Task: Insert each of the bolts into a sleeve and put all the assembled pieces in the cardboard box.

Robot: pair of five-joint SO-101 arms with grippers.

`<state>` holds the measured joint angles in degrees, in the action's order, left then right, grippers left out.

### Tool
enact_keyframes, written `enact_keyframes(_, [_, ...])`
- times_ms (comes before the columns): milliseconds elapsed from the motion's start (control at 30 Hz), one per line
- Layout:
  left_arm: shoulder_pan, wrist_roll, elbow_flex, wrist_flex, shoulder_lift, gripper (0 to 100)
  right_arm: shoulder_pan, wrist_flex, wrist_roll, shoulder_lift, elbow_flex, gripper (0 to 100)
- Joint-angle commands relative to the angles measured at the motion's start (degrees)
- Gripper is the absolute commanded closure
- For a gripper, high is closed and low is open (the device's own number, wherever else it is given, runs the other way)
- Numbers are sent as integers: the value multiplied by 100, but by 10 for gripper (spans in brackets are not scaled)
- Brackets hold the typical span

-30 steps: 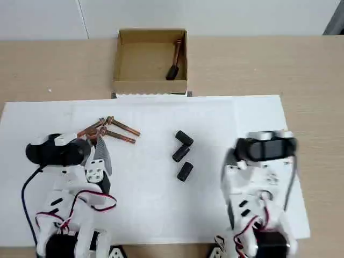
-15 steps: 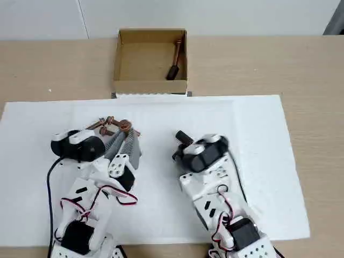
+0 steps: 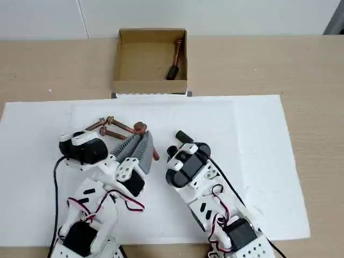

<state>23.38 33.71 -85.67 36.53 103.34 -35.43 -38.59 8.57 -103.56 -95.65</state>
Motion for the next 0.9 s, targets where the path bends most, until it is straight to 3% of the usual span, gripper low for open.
enact_keyframes(0, [26, 44, 303, -299, 88, 995, -233, 198, 79, -40, -79, 995])
enact_keyframes(867, [26, 308, 57, -545, 88, 995, -708, 514, 484, -40, 35, 995])
